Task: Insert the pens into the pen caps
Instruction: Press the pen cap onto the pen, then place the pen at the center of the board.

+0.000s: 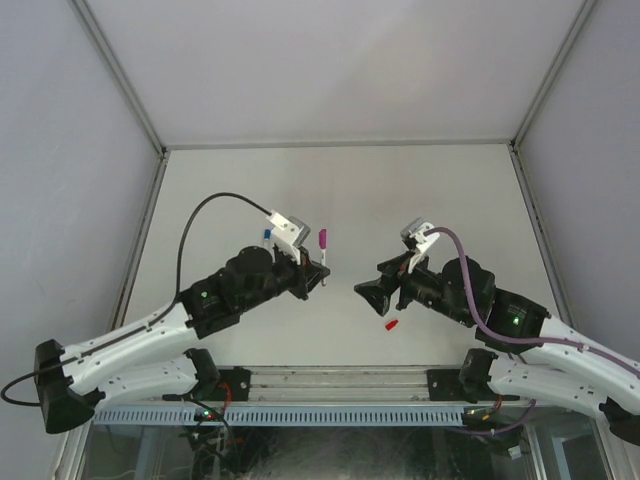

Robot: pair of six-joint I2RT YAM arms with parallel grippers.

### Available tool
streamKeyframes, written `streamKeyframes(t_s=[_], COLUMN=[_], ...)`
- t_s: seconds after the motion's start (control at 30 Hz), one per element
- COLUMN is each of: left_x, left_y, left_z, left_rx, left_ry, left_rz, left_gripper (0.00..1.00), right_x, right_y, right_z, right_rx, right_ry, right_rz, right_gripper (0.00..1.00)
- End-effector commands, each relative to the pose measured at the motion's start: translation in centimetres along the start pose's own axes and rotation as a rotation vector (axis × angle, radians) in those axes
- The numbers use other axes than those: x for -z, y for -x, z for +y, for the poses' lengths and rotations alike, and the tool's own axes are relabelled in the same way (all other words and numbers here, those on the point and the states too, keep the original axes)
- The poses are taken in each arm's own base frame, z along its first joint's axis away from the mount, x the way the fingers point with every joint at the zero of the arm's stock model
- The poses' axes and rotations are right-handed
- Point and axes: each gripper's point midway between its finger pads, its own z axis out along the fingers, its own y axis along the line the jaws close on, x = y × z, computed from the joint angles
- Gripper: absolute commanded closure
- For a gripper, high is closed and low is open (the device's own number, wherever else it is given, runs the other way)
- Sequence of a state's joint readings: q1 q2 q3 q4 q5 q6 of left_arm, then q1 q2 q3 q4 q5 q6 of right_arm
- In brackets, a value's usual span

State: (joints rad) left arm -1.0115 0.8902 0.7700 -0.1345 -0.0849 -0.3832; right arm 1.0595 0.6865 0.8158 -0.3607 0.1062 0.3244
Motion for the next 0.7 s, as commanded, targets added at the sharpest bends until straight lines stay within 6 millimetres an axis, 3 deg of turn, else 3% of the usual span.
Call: streamKeyframes(t_s=[0.0,0.07,0.37,0.43,0.67], left_x=[-1.0,-1.6,-4.2,-4.9,-7.5], left_y=[0.3,-0.2,-3.8,-4.5,-6.4], left_z=[3.2,4.8,10.5,11.5,14.5], left_rx=[0.022,0.044,0.110,0.128,0.183], left_ry=[0.174,0.233,0.397,0.421,0.503], left_rz=[0.037,0.085,0.314,0.358,0.490], left_gripper=[1.00,1.00,1.00,1.00,1.00], right_x=[0.3,0.3,0.3,0.4,0.5], right_y=[-2.0,-2.5,-3.5,-3.7,-4.3], right_z=[-3.4,-4.0,-5.3,-5.6,-5.8], right_rx=[-0.031,-0.050,-0.087,-0.097,-0.133], right_ry=[-0.185,-0.221,-0.298,-0.311,-0.329], right_rz=[0.061,0.073,0.087,0.091,0.098], right_gripper=[0.27,0.16,0.10,0.01,0.00])
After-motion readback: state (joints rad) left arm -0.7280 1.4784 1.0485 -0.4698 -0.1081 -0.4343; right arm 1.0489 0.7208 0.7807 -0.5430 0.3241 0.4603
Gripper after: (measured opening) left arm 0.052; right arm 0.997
